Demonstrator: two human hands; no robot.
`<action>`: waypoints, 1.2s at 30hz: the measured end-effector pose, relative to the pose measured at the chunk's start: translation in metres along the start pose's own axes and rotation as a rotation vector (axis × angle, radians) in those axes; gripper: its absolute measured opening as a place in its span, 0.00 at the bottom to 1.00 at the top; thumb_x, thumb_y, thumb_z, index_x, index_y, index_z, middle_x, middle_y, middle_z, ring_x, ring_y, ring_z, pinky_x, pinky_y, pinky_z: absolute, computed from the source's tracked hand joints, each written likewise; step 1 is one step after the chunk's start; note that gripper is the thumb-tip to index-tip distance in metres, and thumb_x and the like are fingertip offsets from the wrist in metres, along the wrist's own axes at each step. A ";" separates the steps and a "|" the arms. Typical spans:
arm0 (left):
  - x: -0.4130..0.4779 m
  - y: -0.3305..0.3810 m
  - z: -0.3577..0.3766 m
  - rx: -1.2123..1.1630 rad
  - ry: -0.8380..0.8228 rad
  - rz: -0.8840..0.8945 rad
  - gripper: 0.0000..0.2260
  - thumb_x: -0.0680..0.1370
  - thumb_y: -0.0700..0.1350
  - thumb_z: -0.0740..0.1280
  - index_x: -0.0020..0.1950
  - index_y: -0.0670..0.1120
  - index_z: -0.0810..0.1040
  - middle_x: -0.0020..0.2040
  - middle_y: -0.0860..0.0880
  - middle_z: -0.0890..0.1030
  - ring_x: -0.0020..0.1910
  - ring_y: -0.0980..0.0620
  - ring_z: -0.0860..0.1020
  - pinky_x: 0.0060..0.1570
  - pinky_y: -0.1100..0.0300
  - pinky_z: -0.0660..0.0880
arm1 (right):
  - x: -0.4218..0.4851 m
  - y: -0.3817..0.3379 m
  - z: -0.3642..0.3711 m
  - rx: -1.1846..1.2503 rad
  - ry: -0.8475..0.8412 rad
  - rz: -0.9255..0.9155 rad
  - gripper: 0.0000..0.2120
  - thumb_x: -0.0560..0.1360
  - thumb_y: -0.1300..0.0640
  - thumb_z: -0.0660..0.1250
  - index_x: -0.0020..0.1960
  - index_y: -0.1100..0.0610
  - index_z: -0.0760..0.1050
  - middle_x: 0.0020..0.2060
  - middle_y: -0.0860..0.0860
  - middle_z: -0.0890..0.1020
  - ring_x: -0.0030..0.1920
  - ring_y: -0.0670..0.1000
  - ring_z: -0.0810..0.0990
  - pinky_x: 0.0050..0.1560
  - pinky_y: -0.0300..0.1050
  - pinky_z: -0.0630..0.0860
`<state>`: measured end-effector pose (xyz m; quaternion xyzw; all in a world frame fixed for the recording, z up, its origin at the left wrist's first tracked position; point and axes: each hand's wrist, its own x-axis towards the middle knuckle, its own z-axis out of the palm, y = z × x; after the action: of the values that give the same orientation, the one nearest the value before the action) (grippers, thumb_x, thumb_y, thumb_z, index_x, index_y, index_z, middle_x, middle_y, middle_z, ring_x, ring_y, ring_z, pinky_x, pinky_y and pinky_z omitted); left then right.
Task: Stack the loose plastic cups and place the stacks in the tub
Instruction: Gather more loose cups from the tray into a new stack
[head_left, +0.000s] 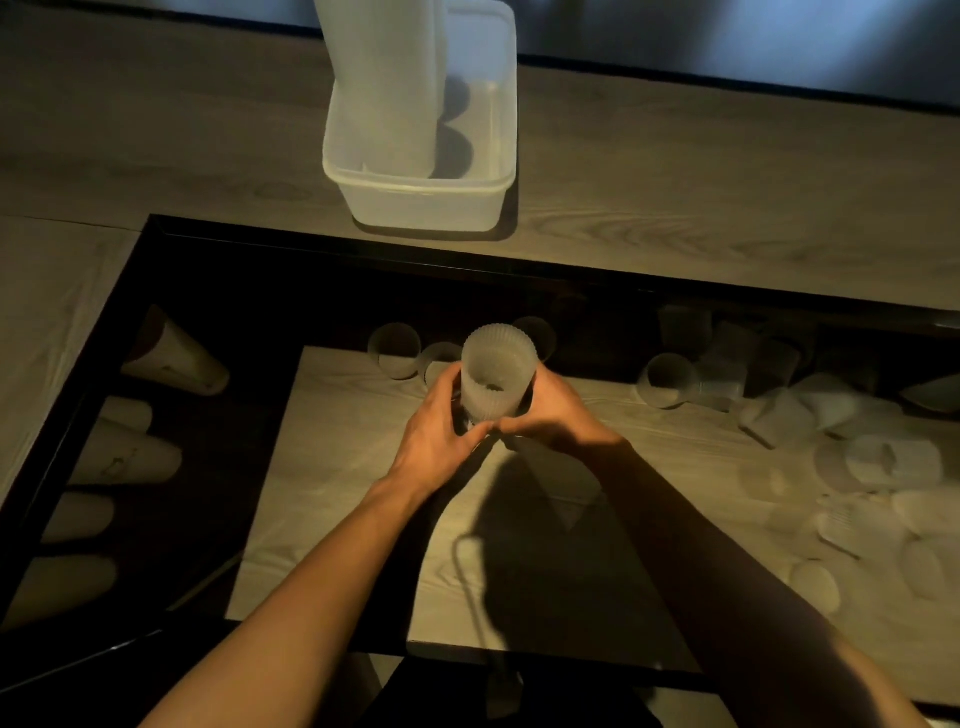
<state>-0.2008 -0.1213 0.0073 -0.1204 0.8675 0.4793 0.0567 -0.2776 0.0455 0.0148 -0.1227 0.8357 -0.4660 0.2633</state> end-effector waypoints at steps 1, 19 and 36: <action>0.001 0.000 0.000 0.005 -0.003 0.007 0.39 0.72 0.47 0.78 0.76 0.57 0.59 0.72 0.52 0.71 0.70 0.54 0.72 0.68 0.52 0.73 | 0.000 0.000 0.000 0.009 0.008 0.001 0.48 0.62 0.58 0.83 0.77 0.50 0.62 0.66 0.47 0.75 0.67 0.47 0.73 0.62 0.42 0.73; 0.010 -0.002 0.004 -0.014 -0.003 -0.011 0.39 0.75 0.45 0.75 0.79 0.55 0.55 0.77 0.51 0.67 0.74 0.53 0.68 0.71 0.49 0.68 | 0.010 -0.001 0.004 0.131 0.036 -0.015 0.44 0.64 0.63 0.81 0.73 0.48 0.63 0.63 0.45 0.74 0.66 0.48 0.73 0.64 0.42 0.72; 0.010 -0.002 0.010 0.010 -0.036 -0.029 0.38 0.73 0.48 0.77 0.76 0.55 0.58 0.73 0.52 0.70 0.72 0.54 0.70 0.68 0.57 0.69 | 0.006 0.007 0.005 0.050 0.025 0.007 0.43 0.66 0.63 0.79 0.75 0.53 0.63 0.60 0.44 0.74 0.62 0.45 0.74 0.62 0.40 0.74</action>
<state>-0.2101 -0.1153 -0.0022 -0.1239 0.8669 0.4762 0.0799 -0.2792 0.0432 0.0053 -0.1075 0.8275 -0.4873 0.2574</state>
